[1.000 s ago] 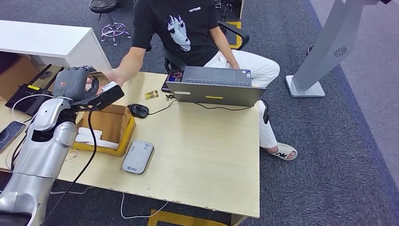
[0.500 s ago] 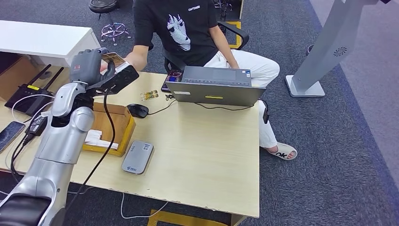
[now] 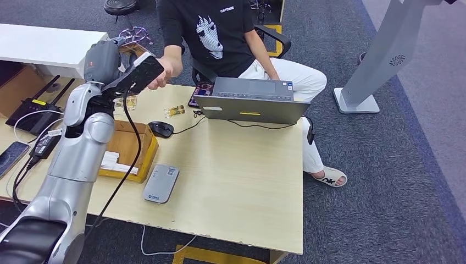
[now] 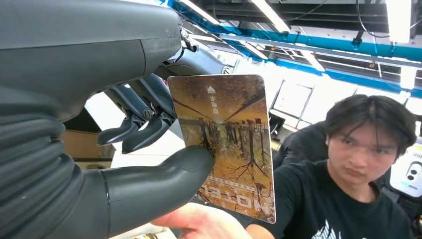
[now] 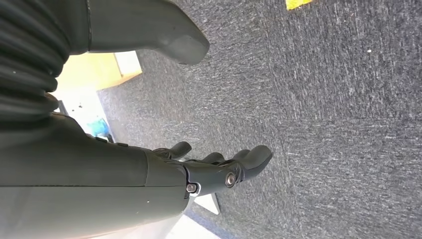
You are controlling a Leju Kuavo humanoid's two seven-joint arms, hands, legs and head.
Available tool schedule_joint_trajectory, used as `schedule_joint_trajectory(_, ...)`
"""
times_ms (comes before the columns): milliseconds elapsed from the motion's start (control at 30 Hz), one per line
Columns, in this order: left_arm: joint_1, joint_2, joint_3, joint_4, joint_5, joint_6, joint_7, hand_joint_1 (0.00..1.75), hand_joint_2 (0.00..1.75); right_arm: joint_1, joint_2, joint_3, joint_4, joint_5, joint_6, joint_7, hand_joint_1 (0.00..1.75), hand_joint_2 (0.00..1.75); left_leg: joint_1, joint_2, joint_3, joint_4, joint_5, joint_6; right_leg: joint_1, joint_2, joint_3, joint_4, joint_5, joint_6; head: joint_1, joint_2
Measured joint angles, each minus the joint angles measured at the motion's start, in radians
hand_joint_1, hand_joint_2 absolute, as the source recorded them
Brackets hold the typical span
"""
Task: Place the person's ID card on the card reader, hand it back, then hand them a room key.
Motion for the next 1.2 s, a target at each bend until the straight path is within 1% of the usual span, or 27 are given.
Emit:
schedule_joint_trajectory(300, -0.007, -0.012, 0.000, 0.000, 0.003, 0.024, 0.000, 1.75, 1.75, 0.000, 0.000, 0.003, 0.002, 0.001, 0.005, -0.003, 0.00, 1.75, 0.000, 0.000, 0.000, 0.000, 0.000, 0.000, 0.000, 0.000, 0.000, 0.000, 0.000, 0.000, 0.000, 0.000)
schedule_joint_trajectory(333, -0.008, -0.012, 0.000, 0.000, 0.003, 0.025, 0.000, 1.69, 1.75, 0.000, 0.000, 0.003, 0.002, 0.001, 0.005, -0.003, 0.00, 1.75, 0.000, 0.000, 0.000, 0.000, 0.000, 0.000, 0.000, 0.000, 0.000, 0.000, 0.000, 0.000, 0.000, 0.000)
schedule_joint_trajectory(367, -0.008, -0.013, 0.000, 0.000, 0.003, 0.027, 0.000, 1.28, 1.75, 0.000, 0.000, 0.004, 0.002, 0.001, 0.005, -0.003, 0.00, 1.75, 0.000, 0.000, 0.000, 0.000, 0.000, 0.000, 0.000, 0.000, 0.000, 0.000, 0.000, 0.000, 0.000, 0.000)
schedule_joint_trajectory(433, -0.009, -0.014, 0.000, 0.000, 0.003, 0.031, 0.000, 0.41, 1.75, 0.000, 0.000, 0.004, 0.003, 0.001, 0.006, -0.002, 0.00, 1.75, 0.000, 0.000, 0.000, 0.000, 0.000, 0.000, 0.000, 0.000, 0.000, 0.000, 0.000, 0.000, 0.000, 0.000)
schedule_joint_trajectory(467, -0.009, -0.015, 0.000, 0.000, 0.001, 0.033, 0.001, 0.03, 1.75, 0.000, 0.000, 0.004, 0.003, 0.001, 0.007, -0.002, 0.00, 1.75, 0.000, 0.000, 0.000, 0.000, 0.000, 0.000, 0.000, 0.000, 0.000, 0.000, 0.000, 0.000, 0.000, 0.000)
schedule_joint_trajectory(500, -0.010, -0.016, 0.000, 0.000, -0.002, 0.033, 0.006, 0.00, 1.75, 0.000, 0.000, 0.004, 0.003, 0.001, 0.008, -0.001, 0.00, 1.75, 0.000, 0.000, 0.000, 0.000, 0.000, 0.000, 0.000, 0.000, 0.000, 0.000, 0.000, 0.000, 0.000, 0.000)
schedule_joint_trajectory(600, -0.020, -0.017, 0.000, 0.007, -0.027, 0.009, 0.045, 0.00, 1.75, 0.000, 0.000, 0.005, 0.003, 0.000, 0.010, 0.004, 0.00, 1.75, 0.000, 0.000, 0.000, 0.000, 0.000, 0.000, 0.000, 0.000, 0.000, 0.000, 0.000, 0.000, 0.000, 0.000)
schedule_joint_trajectory(733, -0.047, -0.017, 0.000, 0.050, -0.055, -0.019, 0.078, 0.00, 1.75, 0.000, 0.000, 0.005, 0.003, -0.001, 0.014, 0.006, 0.00, 1.75, 0.000, 0.000, 0.000, 0.000, 0.000, 0.000, 0.000, 0.000, 0.000, 0.000, 0.000, 0.000, 0.000, 0.000)
schedule_joint_trajectory(933, -0.052, -0.013, 0.000, 0.105, -0.057, -0.007, 0.080, 0.00, 1.75, 0.000, 0.000, 0.005, 0.004, -0.001, 0.022, 0.006, 0.00, 1.75, 0.000, 0.000, 0.000, 0.000, 0.000, 0.000, 0.000, 0.000, 0.000, 0.000, 0.000, 0.000, 0.000, 0.000)
schedule_joint_trajectory(1200, -0.050, 0.001, 0.000, 0.128, -0.059, -0.001, 0.071, 0.00, 1.75, 0.000, 0.000, 0.004, 0.007, -0.004, 0.026, 0.008, 0.00, 1.75, 0.000, 0.000, -0.001, 0.000, 0.000, 0.000, 0.000, 0.000, 0.000, 0.000, 0.000, 0.000, 0.000, 0.000)
